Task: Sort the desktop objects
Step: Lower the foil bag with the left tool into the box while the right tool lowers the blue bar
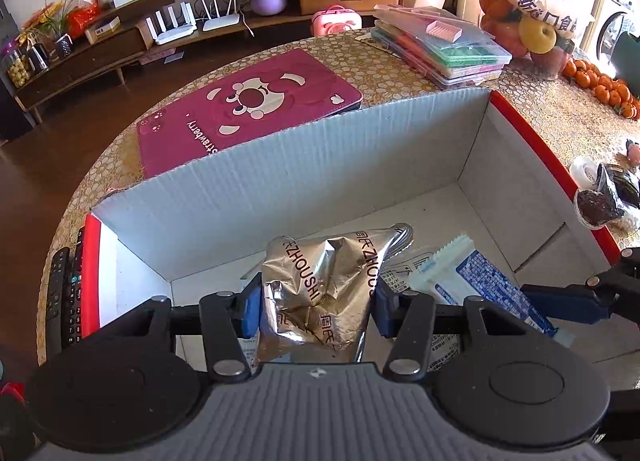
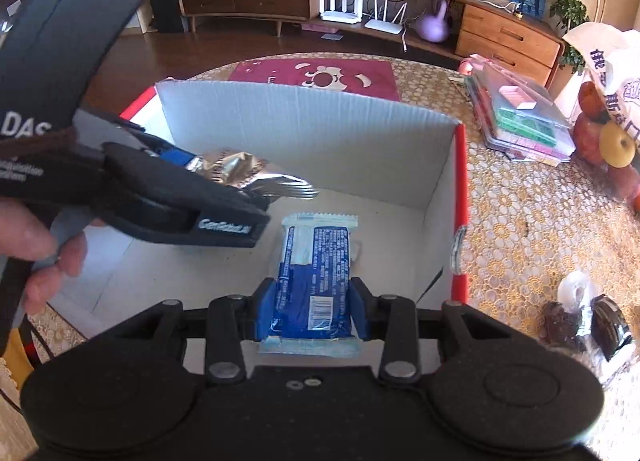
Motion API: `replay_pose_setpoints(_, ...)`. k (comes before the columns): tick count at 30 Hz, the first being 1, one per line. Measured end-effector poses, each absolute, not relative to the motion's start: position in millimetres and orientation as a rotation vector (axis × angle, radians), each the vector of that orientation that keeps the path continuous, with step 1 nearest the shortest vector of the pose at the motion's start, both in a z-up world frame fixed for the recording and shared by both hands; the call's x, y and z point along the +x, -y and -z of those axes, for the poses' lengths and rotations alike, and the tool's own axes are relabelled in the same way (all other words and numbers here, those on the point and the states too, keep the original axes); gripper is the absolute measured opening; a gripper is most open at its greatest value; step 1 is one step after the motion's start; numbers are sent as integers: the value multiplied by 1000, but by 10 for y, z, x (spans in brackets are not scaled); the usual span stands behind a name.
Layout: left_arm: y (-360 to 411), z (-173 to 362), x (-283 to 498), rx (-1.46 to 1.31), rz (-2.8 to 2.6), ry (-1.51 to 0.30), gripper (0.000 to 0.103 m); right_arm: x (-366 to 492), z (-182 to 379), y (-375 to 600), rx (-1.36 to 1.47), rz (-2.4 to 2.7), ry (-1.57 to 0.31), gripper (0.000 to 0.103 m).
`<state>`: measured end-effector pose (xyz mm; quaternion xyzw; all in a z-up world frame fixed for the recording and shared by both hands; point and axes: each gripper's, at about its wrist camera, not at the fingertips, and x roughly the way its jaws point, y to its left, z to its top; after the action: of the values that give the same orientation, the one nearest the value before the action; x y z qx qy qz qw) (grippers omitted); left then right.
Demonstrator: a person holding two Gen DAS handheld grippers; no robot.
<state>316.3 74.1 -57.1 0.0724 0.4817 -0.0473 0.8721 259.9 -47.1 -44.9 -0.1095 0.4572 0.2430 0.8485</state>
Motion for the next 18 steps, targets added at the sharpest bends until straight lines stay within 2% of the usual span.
replay_pose_setpoints(18, -630, 745, 3363, 219, 122, -1048, 52, 2712, 659, 378, -244, -531, -1065, 38)
